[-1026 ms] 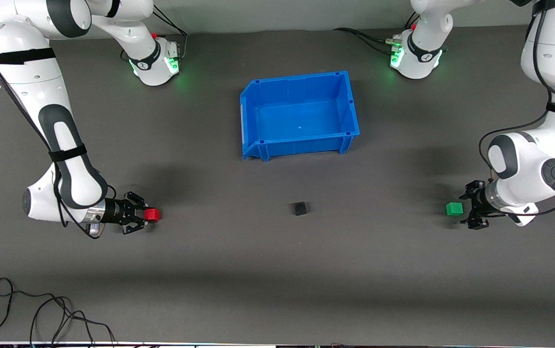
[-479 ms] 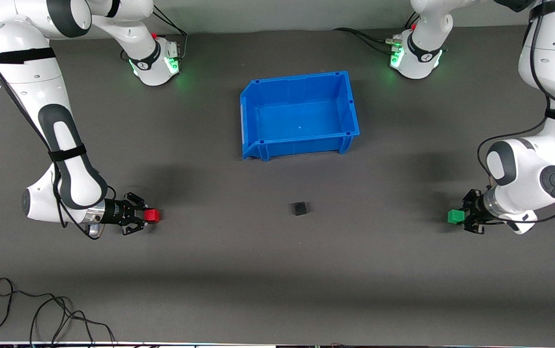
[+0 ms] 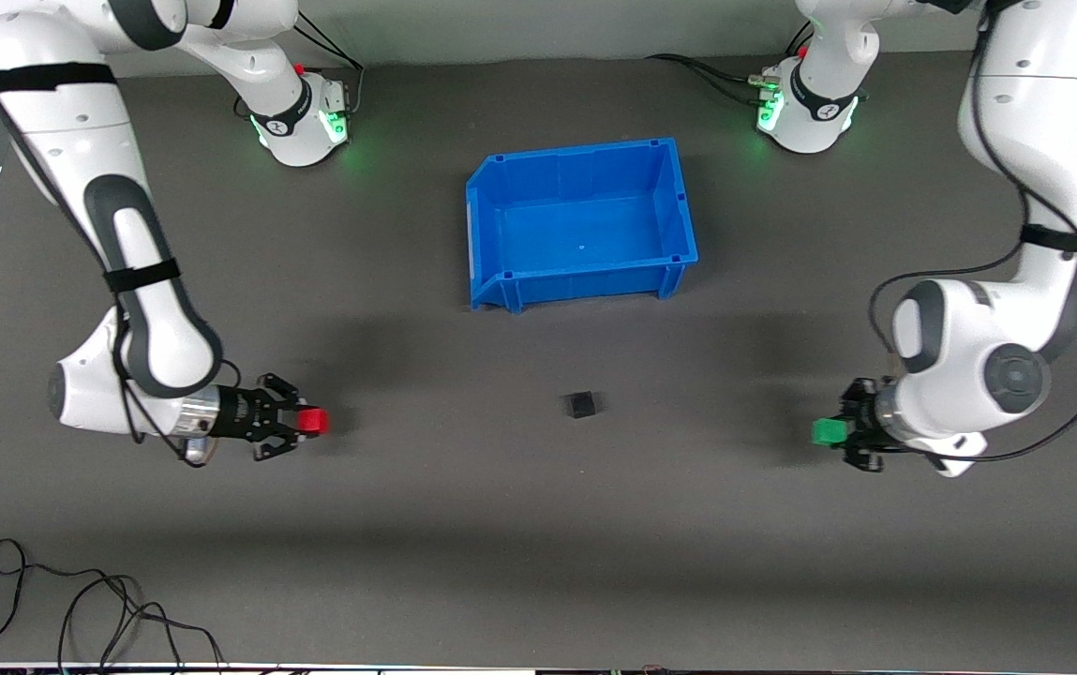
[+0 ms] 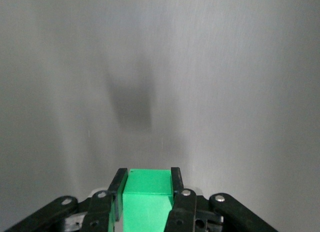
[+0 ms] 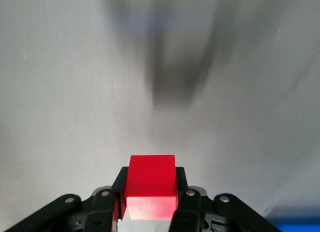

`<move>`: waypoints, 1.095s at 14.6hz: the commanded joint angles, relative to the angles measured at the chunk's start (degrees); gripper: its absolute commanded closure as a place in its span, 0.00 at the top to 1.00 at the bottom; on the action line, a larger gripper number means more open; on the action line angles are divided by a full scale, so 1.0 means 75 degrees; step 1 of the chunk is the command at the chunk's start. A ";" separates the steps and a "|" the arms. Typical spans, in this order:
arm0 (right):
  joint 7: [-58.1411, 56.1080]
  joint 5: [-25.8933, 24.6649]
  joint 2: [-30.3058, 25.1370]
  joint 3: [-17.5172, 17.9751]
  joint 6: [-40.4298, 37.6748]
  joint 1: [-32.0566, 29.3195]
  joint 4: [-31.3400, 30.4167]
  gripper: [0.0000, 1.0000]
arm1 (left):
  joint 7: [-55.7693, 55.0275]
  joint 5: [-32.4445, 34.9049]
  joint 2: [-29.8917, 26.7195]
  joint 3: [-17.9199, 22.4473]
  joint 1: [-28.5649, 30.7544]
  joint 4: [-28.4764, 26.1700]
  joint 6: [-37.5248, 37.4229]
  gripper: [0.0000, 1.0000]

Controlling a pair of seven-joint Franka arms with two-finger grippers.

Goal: Attach green and red cubes to black cube
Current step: 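Carry the red cube and green cube toward the black cube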

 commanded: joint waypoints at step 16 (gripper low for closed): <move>0.2824 0.0135 0.2099 -0.0074 0.1840 0.4181 0.2652 0.27 | -0.4714 -0.0044 0.1373 0.0126 -0.2974 0.1212 0.0517 0.18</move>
